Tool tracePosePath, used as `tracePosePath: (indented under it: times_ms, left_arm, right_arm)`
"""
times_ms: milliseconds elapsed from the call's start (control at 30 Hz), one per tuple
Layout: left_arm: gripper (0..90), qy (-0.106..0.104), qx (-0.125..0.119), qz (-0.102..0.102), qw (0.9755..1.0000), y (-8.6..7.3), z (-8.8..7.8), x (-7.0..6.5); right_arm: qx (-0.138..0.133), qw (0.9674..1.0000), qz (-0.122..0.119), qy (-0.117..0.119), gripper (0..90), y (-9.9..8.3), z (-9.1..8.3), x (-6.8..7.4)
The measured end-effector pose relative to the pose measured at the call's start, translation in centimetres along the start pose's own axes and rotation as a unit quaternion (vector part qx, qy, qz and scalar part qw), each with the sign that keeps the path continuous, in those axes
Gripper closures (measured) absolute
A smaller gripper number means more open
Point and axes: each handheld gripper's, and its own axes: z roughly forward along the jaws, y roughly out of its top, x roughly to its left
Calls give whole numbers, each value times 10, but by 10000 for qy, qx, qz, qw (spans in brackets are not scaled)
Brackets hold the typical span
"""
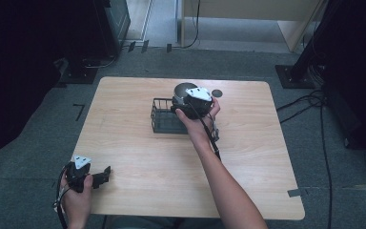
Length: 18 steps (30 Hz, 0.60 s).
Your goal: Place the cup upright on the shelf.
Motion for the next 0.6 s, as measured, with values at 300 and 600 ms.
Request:
tracePosePath:
  times_ms: [300, 600]
  left_arm:
    - [31, 0, 0, 2, 10000, 0, 0, 0]
    - [31, -1, 0, 1, 10000, 0, 0, 0]
  right_arm:
    - [152, 9999, 22, -8, 71, -10, 11, 8]
    - [311, 9995, -7, -11, 69, -22, 16, 8]
